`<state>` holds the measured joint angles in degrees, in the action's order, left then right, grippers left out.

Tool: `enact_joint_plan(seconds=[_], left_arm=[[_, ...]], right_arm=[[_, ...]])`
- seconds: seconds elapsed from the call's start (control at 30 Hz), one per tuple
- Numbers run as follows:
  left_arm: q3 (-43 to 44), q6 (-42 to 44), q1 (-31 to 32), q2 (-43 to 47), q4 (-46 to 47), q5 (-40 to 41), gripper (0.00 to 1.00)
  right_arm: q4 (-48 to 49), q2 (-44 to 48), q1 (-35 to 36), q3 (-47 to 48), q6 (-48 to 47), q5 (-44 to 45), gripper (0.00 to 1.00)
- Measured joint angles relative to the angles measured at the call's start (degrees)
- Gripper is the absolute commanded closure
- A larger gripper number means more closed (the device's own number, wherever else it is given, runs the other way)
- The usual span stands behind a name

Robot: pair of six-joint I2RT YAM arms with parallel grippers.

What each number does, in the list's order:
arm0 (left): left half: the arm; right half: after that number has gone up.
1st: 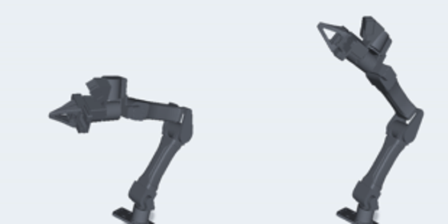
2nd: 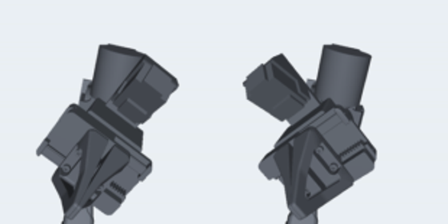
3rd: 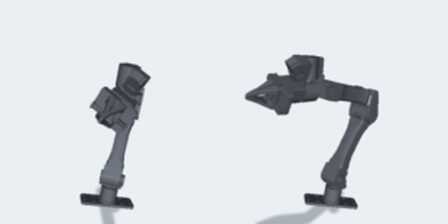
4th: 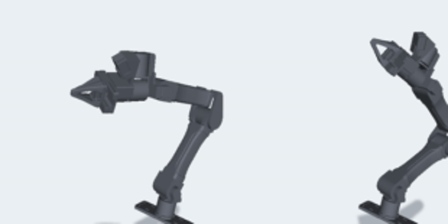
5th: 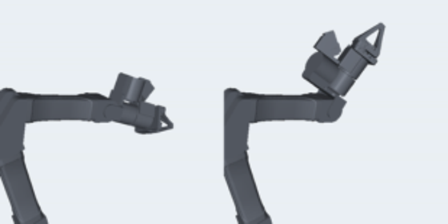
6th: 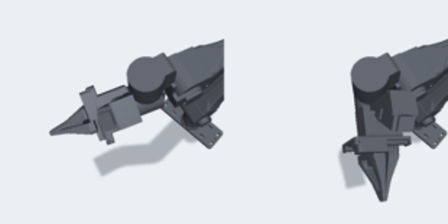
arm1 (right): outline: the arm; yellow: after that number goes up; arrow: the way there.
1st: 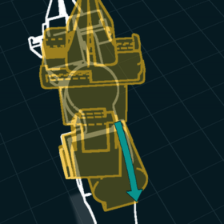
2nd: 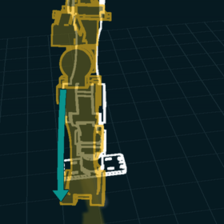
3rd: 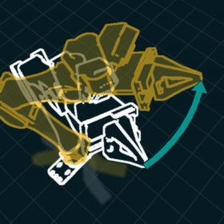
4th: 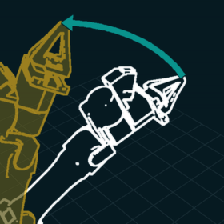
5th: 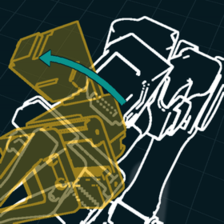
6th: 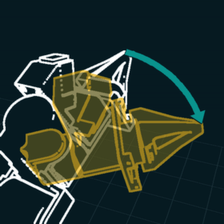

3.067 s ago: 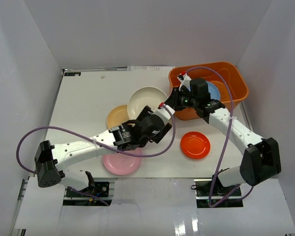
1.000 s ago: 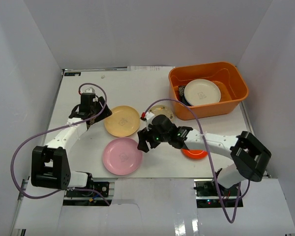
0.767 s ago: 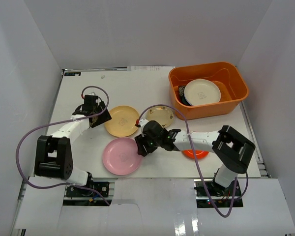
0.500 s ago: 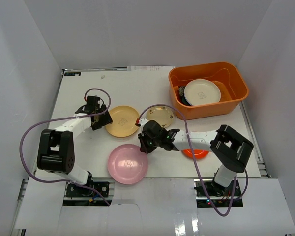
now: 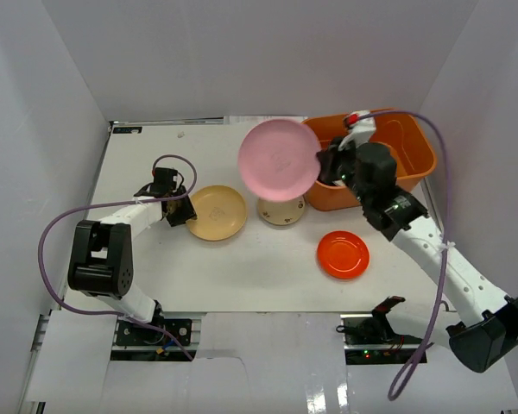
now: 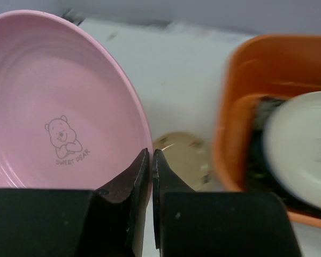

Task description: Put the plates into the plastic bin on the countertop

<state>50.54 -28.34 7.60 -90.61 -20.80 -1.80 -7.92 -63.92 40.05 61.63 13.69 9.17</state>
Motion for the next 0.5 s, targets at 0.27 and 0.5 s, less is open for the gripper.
enact_joint_plan(seconds=[0.27,0.5], left_arm=[[0.0,-0.1,0.0,-0.1,0.2,-1.5,0.79],[0.0,0.0,0.0,0.0,0.3,-2.5,1.00]], right_arm=[[-0.9,-8.9,-29.6,11.2,-5.6,7.3,0.92],[-6.7,-25.6,-39.9,17.8,-6.6,4.5,0.92]])
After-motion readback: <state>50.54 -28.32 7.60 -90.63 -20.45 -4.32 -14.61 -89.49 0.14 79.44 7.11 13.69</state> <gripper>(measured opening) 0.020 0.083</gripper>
